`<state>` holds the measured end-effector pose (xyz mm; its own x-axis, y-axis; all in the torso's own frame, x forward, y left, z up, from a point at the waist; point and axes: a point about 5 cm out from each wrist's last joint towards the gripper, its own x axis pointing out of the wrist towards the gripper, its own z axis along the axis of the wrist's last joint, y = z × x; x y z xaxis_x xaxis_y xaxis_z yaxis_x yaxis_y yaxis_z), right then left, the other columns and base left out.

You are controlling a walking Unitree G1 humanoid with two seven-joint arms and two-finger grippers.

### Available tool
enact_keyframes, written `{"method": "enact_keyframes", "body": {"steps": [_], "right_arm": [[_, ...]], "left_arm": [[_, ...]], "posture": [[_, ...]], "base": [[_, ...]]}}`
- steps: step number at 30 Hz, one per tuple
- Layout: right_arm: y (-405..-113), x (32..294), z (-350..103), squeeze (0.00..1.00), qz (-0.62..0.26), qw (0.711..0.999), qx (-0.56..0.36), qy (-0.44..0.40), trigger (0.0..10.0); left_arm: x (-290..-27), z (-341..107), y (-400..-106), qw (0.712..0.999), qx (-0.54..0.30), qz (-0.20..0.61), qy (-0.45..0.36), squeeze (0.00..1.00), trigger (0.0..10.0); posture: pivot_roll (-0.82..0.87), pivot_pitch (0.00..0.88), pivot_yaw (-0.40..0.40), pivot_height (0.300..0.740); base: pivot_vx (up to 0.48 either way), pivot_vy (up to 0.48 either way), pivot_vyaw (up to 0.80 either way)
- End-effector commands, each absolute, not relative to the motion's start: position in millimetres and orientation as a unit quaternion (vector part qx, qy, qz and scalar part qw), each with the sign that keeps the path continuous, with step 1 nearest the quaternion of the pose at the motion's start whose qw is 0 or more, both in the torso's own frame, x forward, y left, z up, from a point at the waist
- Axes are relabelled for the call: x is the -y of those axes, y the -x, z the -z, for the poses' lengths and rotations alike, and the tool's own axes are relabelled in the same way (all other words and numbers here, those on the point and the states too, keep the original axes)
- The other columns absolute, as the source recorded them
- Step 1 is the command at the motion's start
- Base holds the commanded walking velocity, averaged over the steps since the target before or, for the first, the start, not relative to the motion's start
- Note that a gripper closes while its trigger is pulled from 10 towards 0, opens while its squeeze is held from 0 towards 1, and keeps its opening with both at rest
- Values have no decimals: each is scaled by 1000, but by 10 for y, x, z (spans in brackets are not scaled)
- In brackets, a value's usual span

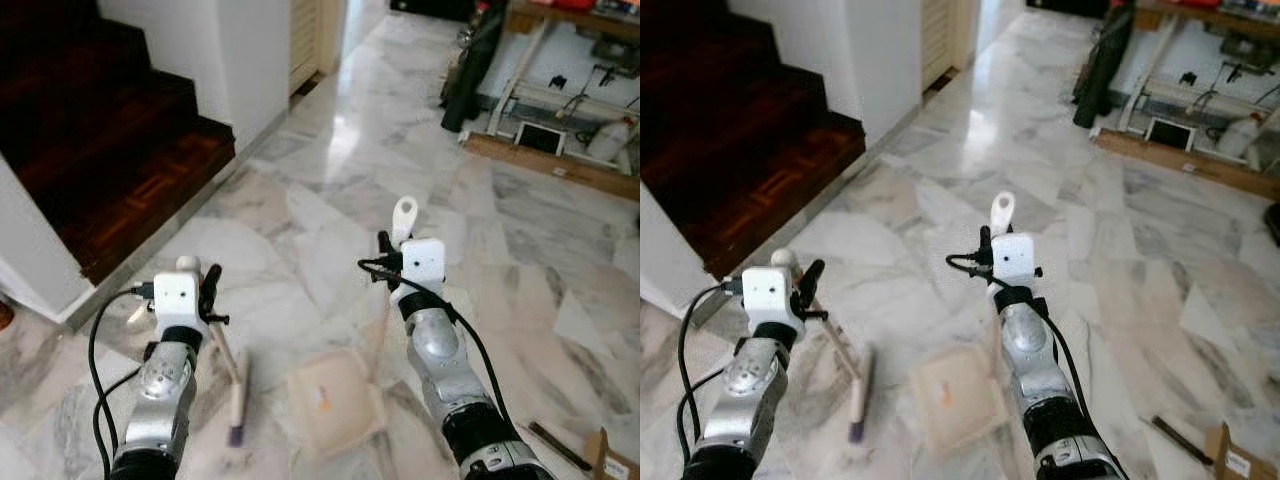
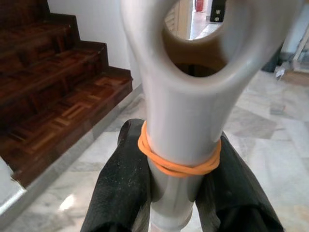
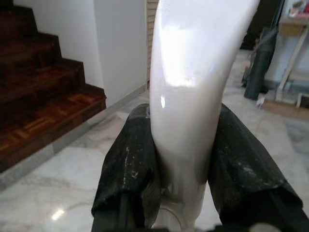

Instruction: Sweep floor

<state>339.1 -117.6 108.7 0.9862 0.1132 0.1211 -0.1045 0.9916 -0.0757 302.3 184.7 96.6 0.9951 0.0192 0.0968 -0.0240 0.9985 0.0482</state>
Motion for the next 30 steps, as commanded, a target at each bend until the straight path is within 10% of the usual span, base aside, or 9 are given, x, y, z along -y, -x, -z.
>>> {"method": "enact_keyframes", "body": {"steps": [1, 30], "right_arm": [[-3411, 1227, -1168, 0, -47, 995, 81, 37, 10000], [-3409, 1225, -1158, 0, -48, 995, 78, 36, 10000]], "left_arm": [[-1771, -1025, -3031, 998, 65, 1, -23, 0, 10000], [-1774, -1026, -3029, 998, 65, 1, -23, 0, 10000]], "posture": [[39, 73, -26, 740], [42, 83, -28, 740]], "base": [[311, 0, 0], [313, 0, 0]]}}
